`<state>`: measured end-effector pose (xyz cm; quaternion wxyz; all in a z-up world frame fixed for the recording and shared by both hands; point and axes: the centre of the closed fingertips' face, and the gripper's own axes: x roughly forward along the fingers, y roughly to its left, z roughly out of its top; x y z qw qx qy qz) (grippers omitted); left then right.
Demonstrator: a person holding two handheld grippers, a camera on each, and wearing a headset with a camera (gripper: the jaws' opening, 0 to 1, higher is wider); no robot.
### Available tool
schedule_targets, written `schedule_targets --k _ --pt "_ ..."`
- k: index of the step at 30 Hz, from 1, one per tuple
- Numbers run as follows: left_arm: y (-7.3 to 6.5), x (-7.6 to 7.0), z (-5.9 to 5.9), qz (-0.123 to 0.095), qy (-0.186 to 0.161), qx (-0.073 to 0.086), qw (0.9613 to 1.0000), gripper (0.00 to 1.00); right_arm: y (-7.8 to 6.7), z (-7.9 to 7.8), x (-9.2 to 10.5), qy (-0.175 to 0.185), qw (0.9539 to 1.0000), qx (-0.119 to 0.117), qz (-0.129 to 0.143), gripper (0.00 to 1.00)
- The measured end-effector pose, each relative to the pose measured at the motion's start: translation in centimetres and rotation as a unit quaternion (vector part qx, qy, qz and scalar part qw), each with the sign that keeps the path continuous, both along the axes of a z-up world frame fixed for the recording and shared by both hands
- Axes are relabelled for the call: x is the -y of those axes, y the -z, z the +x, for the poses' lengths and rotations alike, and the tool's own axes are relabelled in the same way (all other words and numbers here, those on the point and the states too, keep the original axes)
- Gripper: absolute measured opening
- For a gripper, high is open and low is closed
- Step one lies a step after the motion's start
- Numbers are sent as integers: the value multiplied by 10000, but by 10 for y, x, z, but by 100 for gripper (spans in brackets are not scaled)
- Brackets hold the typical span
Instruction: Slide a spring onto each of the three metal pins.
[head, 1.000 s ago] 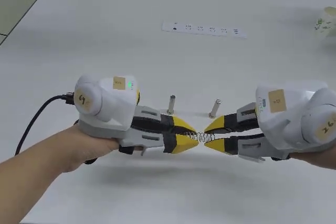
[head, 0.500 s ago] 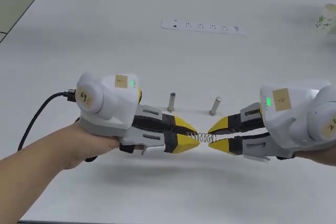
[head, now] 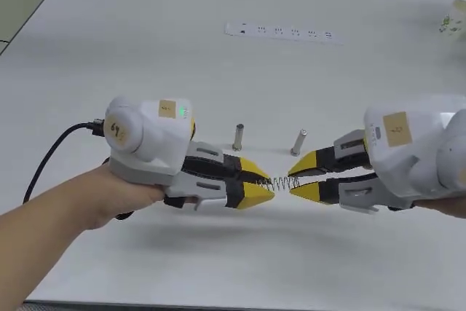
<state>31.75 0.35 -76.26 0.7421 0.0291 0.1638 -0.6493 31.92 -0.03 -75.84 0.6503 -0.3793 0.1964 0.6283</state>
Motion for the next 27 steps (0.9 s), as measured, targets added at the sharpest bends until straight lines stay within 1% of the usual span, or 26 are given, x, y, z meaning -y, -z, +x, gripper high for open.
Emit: schedule_targets --k 6,11,13,16,19,20,21,25,27 --pt "3 0 -2 69 30 57 10000 2 -8 -4 -6 -224 9997 61 -23 7" --pt "3 0 -2 71 39 90 9999 2 -14 -5 -11 -324 9995 3 42 7" --pt "2 0 -1 67 44 95 9999 2 -19 -6 -14 -308 9993 -98 165 7" --pt "2 0 -1 55 52 106 9999 2 -22 -7 -18 -291 9991 -184 267 7" --pt "2 0 -1 57 52 116 9999 2 -26 -9 -24 -249 9984 -266 430 7" --pt "2 0 -1 63 55 141 9999 2 -29 -10 -28 -181 9975 -366 585 7" --pt "1 1 -1 51 57 132 9999 2 -31 -10 -31 -141 9966 -425 693 7" --pt "2 4 -4 85 106 168 9998 2 -31 -12 -35 -139 9963 -410 747 7" --pt "2 4 -4 78 107 158 9998 2 -31 -12 -37 -104 9956 -434 822 7"
